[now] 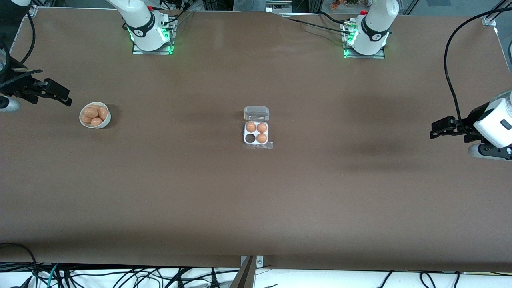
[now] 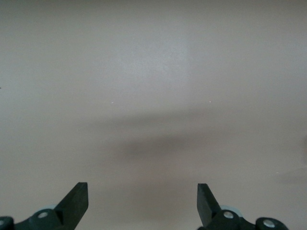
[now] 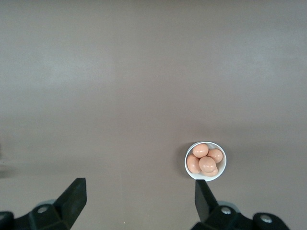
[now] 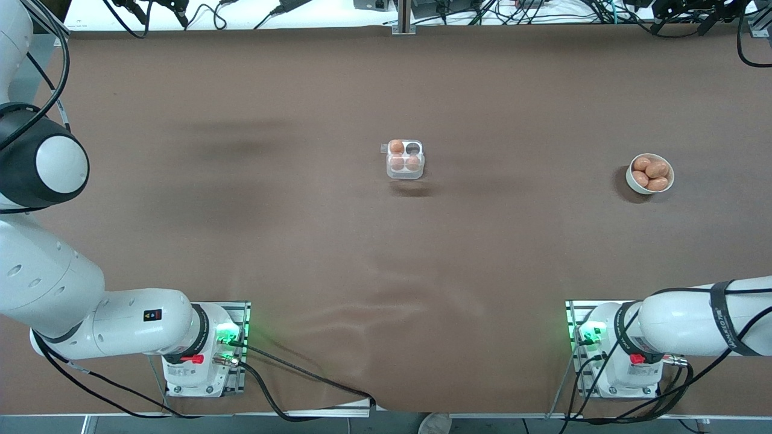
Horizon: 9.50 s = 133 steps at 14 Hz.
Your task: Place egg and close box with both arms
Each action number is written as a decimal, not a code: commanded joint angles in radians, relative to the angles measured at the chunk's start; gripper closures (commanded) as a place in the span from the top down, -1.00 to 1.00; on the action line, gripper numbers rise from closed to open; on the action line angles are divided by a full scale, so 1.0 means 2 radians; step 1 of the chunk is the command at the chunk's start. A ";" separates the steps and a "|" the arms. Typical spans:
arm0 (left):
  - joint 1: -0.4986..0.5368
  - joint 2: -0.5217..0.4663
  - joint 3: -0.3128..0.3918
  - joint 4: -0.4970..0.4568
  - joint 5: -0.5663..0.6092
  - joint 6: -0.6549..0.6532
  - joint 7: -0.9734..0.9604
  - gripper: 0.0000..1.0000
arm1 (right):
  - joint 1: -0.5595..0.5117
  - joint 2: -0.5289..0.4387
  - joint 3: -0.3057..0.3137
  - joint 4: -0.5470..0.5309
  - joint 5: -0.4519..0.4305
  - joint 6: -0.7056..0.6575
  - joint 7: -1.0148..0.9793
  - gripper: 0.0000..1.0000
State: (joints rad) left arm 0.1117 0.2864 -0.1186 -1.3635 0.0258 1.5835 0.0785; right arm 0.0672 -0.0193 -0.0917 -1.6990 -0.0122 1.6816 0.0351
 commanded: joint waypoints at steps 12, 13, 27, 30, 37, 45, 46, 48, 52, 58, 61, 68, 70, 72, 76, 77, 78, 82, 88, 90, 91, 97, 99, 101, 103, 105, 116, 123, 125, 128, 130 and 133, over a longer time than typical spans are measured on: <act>0.005 0.007 -0.001 0.015 -0.004 -0.004 0.000 1.00 | -0.001 -0.003 0.002 0.000 -0.001 -0.006 0.002 1.00; 0.005 0.007 -0.001 0.015 -0.005 -0.004 0.000 1.00 | -0.002 -0.003 0.002 0.000 -0.001 -0.006 0.002 1.00; 0.006 0.007 -0.001 0.015 -0.004 -0.004 0.000 1.00 | -0.001 -0.003 0.003 0.000 0.000 -0.006 0.002 1.00; 0.006 0.007 -0.001 0.015 -0.004 -0.004 0.000 1.00 | -0.001 -0.003 0.003 0.000 0.000 -0.006 0.002 1.00; 0.006 0.007 -0.001 0.015 -0.004 -0.004 0.000 1.00 | -0.001 -0.003 0.003 0.000 0.000 -0.006 0.002 1.00; 0.006 0.008 -0.001 0.015 -0.004 -0.004 -0.001 1.00 | -0.005 0.061 0.001 -0.001 -0.005 -0.032 -0.027 1.00; 0.006 0.008 -0.001 0.015 -0.004 -0.004 -0.001 1.00 | -0.006 0.076 0.000 -0.006 -0.005 -0.033 -0.038 1.00; 0.006 0.008 -0.001 0.015 -0.004 -0.004 -0.001 1.00 | -0.008 0.093 -0.004 -0.030 -0.007 -0.015 -0.037 1.00; 0.006 0.008 -0.001 0.015 -0.004 -0.004 -0.001 1.00 | -0.008 0.078 -0.046 -0.141 -0.009 0.080 -0.054 1.00; 0.006 0.008 -0.001 0.015 -0.004 -0.004 -0.001 1.00 | -0.008 0.048 -0.121 -0.299 -0.008 0.283 -0.191 1.00; 0.006 0.008 -0.001 0.015 -0.004 -0.004 0.000 1.00 | -0.008 0.050 -0.126 -0.345 -0.008 0.346 -0.201 1.00; 0.006 0.008 -0.001 0.015 -0.004 -0.004 -0.001 1.00 | -0.010 0.076 -0.138 -0.368 -0.008 0.396 -0.215 1.00; 0.006 0.008 -0.001 0.015 -0.004 -0.004 -0.001 1.00 | -0.008 0.078 -0.144 -0.368 -0.008 0.398 -0.215 1.00; 0.006 0.008 -0.001 0.015 -0.004 -0.004 -0.001 1.00 | -0.010 0.083 -0.144 -0.368 -0.008 0.399 -0.214 0.99; 0.006 0.008 -0.001 0.015 -0.003 -0.004 -0.001 1.00 | -0.010 0.090 -0.144 -0.368 -0.005 0.399 -0.212 0.72; 0.006 0.008 -0.001 0.015 -0.003 -0.004 -0.001 1.00 | -0.008 0.090 -0.144 -0.367 -0.005 0.398 -0.213 0.59; 0.006 0.007 -0.001 0.015 -0.004 -0.004 -0.001 1.00 | -0.010 0.090 -0.144 -0.367 -0.005 0.399 -0.212 0.51; 0.008 0.008 -0.001 0.015 -0.004 -0.004 -0.001 1.00 | -0.008 0.092 -0.144 -0.365 -0.005 0.398 -0.212 0.18; 0.008 0.008 -0.001 0.015 -0.004 -0.004 -0.002 1.00 | -0.008 0.091 -0.144 -0.363 -0.005 0.391 -0.211 -0.17; 0.008 0.008 -0.001 0.015 -0.004 -0.004 -0.002 1.00 | -0.008 0.089 -0.143 -0.359 -0.005 0.385 -0.211 -0.21; 0.008 0.008 -0.001 0.016 -0.004 -0.004 -0.002 1.00 | -0.008 0.087 -0.143 -0.357 -0.005 0.380 -0.210 -0.21; 0.008 0.008 -0.001 0.015 -0.004 -0.004 -0.002 1.00 | -0.004 0.083 -0.137 -0.300 -0.005 0.292 -0.206 -0.22; 0.008 0.008 -0.001 0.015 -0.004 -0.004 -0.001 1.00 | 0.012 0.084 -0.136 -0.259 -0.005 0.242 -0.199 -0.22; 0.008 0.008 -0.001 0.015 -0.004 -0.004 -0.001 1.00 | 0.052 0.089 -0.136 -0.217 -0.005 0.192 -0.151 -0.22; 0.009 0.008 -0.001 0.015 -0.004 -0.004 -0.001 1.00 | 0.105 0.097 -0.136 -0.186 -0.005 0.168 -0.076 -0.22; 0.009 0.008 -0.001 0.015 -0.004 -0.004 -0.001 1.00 | 0.164 0.109 -0.136 -0.158 -0.001 0.155 0.000 -0.22; 0.009 0.007 -0.001 0.015 -0.004 -0.004 -0.002 1.00 | 0.390 0.292 -0.136 0.061 0.137 0.137 0.337 -0.21; 0.009 0.007 -0.001 0.015 -0.004 -0.004 -0.001 1.00 | 0.442 0.376 -0.132 0.160 0.195 0.143 0.406 -0.21; 0.009 0.007 -0.001 0.015 -0.003 -0.004 -0.001 1.00 | 0.444 0.391 -0.124 0.180 0.202 0.145 0.414 -0.21; 0.008 0.007 -0.001 0.015 -0.004 -0.004 -0.002 1.00 | 0.444 0.408 -0.118 0.191 0.202 0.156 0.415 -0.21; 0.009 0.007 -0.001 0.015 -0.004 -0.004 -0.002 1.00 | 0.446 0.418 -0.118 0.191 0.204 0.173 0.415 -0.21; 0.005 0.007 -0.002 0.015 -0.004 -0.004 -0.006 1.00 | 0.447 0.425 -0.110 0.191 0.203 0.181 0.412 -0.19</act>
State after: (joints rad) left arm 0.1254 0.2874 -0.1190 -1.3626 0.0258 1.5836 0.0785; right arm 0.9598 0.8070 -0.3203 -1.3525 0.3783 2.0373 0.8532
